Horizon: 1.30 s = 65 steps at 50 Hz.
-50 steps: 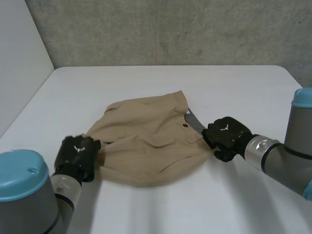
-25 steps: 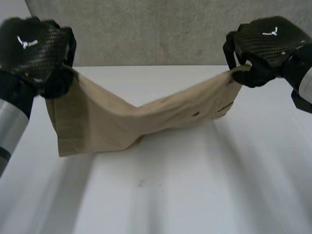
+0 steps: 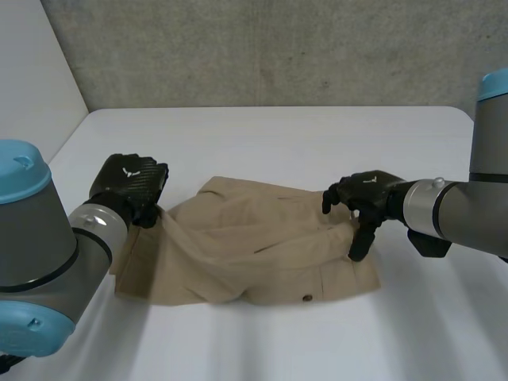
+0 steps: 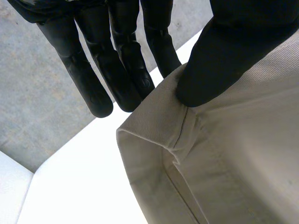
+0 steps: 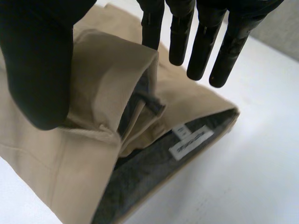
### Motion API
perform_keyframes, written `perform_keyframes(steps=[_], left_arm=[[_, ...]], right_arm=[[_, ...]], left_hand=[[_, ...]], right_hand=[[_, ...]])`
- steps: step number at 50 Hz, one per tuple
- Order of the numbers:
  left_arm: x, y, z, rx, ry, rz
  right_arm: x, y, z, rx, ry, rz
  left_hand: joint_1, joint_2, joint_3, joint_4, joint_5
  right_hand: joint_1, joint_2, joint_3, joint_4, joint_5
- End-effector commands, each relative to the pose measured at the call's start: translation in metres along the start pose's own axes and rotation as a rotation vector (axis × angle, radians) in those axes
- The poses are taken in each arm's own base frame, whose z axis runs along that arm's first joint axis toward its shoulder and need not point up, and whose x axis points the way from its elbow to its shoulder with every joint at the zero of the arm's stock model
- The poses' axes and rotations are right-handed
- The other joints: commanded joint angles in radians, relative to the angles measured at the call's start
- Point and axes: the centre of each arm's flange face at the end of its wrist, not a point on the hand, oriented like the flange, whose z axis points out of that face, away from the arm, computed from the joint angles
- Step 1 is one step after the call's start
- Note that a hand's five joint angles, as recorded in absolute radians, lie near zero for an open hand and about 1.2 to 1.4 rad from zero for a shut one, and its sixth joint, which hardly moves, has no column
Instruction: Fold the shorts.
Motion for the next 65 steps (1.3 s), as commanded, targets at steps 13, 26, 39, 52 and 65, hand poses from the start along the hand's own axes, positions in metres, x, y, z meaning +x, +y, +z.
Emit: perform_keyframes(steps=[13, 26, 39, 52, 65], left_arm=[[0.01, 0.034, -0.021, -0.177, 0.069, 0.042], [-0.011, 0.02, 0.048, 0.025, -0.074, 0.161], [-0.074, -0.176, 0.078, 0.733, -0.44, 0.171], [-0.073, -0.189, 0.04, 0.847, -0.429, 0.064], [0.005, -0.004, 0.058, 0.231, -0.109, 0.016]], right_arm=[[-0.001, 0.008, 0.014, -0.036, -0.023, -0.043], [0.013, -0.023, 0.046, 0.112, 0.188, -0.212], [0.055, -0.204, -0.003, 1.048, 0.673, -0.394], [0.046, -0.199, -0.027, 1.121, 0.709, -0.388], [0.016, -0.043, 0.069, 0.53, 0.43, -0.345]], left_hand=[[-0.886, -0.944, -0.939, -0.945, -0.897], [0.259, 0.201, 0.206, 0.2, 0.247], [0.259, 0.201, 0.206, 0.2, 0.247], [0.259, 0.201, 0.206, 0.2, 0.247], [0.259, 0.201, 0.206, 0.2, 0.247]], right_hand=[[1.015, 0.966, 0.966, 0.964, 0.966], [1.015, 0.966, 0.966, 0.964, 0.966], [1.015, 0.966, 0.966, 0.964, 0.966], [1.015, 0.966, 0.966, 0.964, 0.966], [1.015, 0.966, 0.966, 0.964, 0.966]])
